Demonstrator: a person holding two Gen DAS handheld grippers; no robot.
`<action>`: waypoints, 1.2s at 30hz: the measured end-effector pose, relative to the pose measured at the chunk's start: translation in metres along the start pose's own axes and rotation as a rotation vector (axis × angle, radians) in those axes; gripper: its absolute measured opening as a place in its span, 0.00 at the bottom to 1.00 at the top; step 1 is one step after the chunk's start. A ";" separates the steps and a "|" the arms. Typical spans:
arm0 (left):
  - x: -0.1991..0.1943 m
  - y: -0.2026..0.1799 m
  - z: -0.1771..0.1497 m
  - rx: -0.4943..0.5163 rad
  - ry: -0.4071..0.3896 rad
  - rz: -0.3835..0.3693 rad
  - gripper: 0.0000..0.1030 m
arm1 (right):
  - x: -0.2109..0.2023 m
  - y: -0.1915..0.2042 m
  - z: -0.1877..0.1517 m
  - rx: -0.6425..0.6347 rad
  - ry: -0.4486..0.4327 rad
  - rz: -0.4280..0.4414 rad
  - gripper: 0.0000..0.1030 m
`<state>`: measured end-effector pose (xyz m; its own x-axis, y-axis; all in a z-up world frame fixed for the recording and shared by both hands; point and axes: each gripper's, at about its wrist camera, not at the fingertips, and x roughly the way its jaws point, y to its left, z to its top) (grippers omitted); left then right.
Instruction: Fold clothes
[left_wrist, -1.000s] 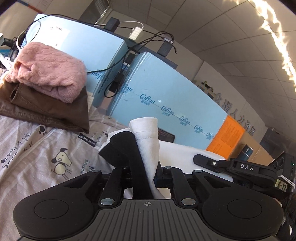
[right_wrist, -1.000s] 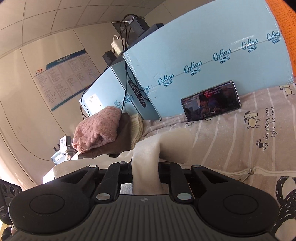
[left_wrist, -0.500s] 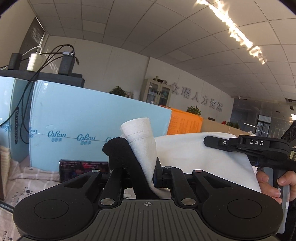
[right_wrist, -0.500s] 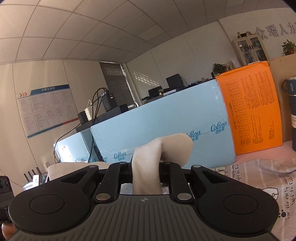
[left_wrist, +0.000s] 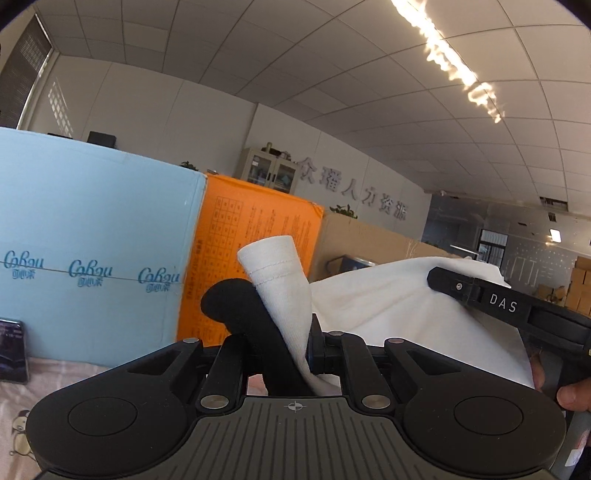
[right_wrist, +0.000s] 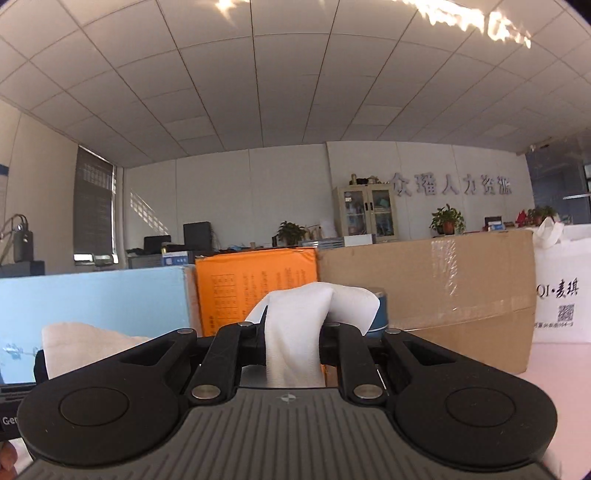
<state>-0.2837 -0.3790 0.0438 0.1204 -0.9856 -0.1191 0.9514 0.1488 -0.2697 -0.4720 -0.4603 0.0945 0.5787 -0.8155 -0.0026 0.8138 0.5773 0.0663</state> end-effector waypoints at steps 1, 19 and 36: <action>0.010 -0.003 -0.005 -0.023 -0.005 0.009 0.11 | 0.006 -0.009 -0.005 -0.019 0.010 -0.024 0.13; 0.083 0.015 -0.091 -0.285 0.321 0.009 0.52 | 0.067 -0.127 -0.093 0.276 0.471 -0.361 0.66; 0.082 0.044 -0.091 -0.424 0.336 -0.120 0.72 | -0.015 -0.102 -0.051 0.253 0.349 -0.383 0.86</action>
<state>-0.2583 -0.4459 -0.0649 -0.1452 -0.9279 -0.3433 0.7472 0.1246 -0.6528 -0.5606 -0.5050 0.0366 0.2627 -0.8781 -0.4000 0.9558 0.1803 0.2321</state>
